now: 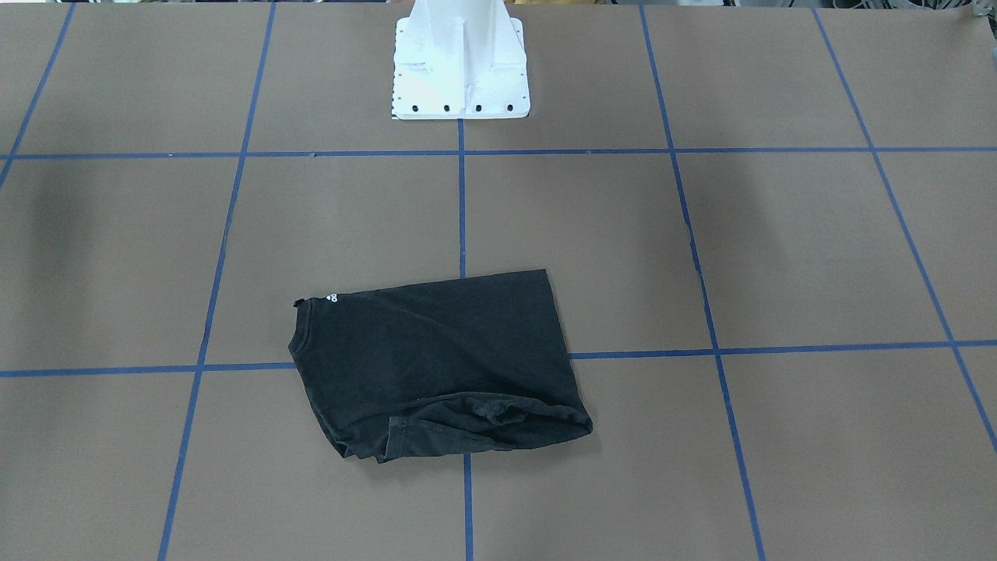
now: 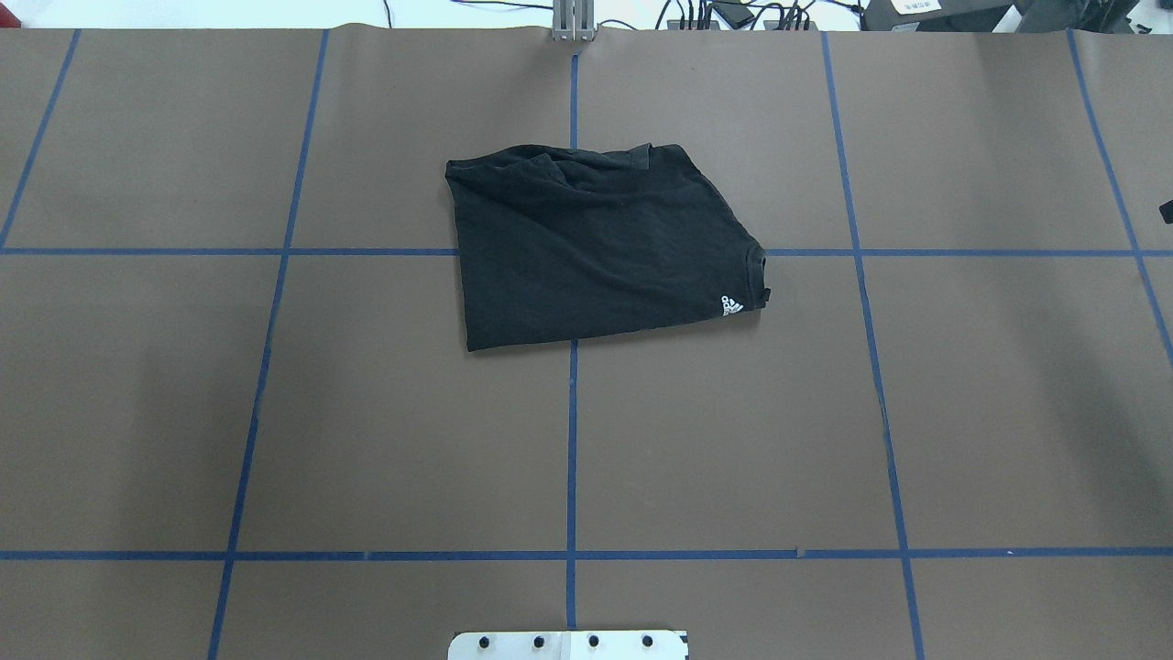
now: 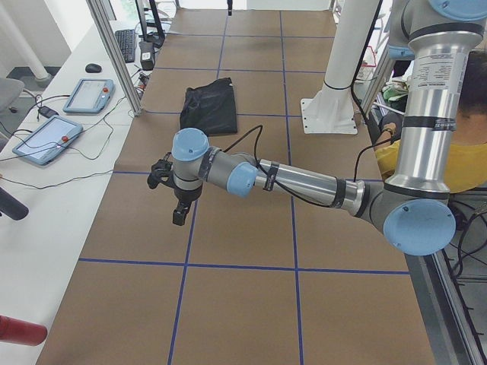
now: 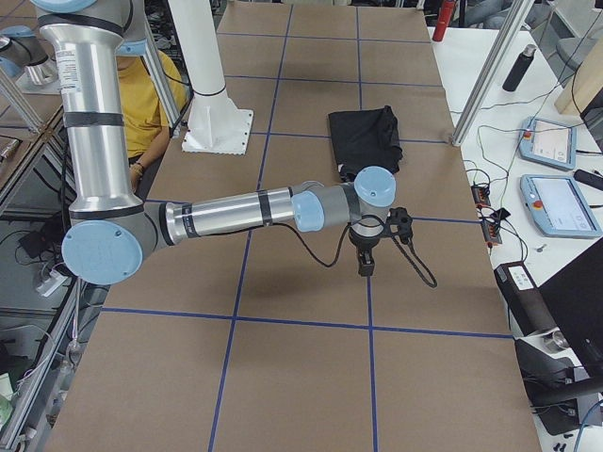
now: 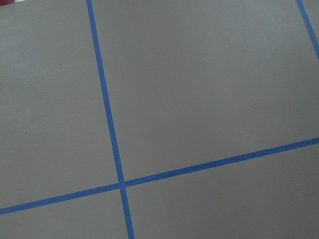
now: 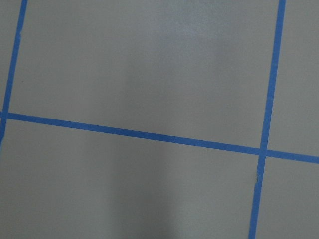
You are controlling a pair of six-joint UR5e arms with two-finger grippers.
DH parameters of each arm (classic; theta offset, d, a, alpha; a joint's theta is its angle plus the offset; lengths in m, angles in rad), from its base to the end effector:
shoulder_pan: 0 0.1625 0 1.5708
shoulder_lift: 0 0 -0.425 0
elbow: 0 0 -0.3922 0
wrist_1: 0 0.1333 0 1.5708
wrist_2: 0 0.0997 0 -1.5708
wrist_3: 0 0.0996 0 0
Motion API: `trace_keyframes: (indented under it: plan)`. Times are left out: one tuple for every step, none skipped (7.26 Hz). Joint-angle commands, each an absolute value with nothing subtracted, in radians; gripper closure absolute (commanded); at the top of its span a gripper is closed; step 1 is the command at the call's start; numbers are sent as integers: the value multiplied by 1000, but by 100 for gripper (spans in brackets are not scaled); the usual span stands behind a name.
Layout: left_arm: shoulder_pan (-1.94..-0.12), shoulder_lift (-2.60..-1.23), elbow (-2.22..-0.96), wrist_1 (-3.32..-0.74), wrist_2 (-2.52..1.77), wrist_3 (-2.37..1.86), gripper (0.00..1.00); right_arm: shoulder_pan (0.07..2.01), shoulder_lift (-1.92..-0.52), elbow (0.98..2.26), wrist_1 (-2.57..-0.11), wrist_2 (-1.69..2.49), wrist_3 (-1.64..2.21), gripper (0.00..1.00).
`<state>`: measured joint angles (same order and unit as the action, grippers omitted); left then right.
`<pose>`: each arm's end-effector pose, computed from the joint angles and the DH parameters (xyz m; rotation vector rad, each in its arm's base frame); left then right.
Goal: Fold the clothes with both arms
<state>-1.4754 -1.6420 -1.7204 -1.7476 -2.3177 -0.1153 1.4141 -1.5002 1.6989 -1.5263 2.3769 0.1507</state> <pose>-0.0146 -0.5370 0.5293 0.2992 0.7724 0.1297 -0.0217 -0.5310 0.5519 0.1044 -0.8278 -0.1037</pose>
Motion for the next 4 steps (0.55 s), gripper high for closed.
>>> trace_keyframes:
  plan:
    - [-1470,-1649,-1726,-1749,-2322,-115,0,1405,-1505,1703,-1526,2376,153,0]
    - [-1470,-1654,-1729,-1747,-2324,-115,0,1405,-1503,1703,-1526,2376,153,0]
    - [-1470,-1660,-1729,-1750,-2324,-115,0,1404,-1505,1701,-1526,2375,153,0]
    - [-1468,-1661,-1729,-1752,-2325,-115,0,1404,-1503,1704,-1526,2375,155,0]
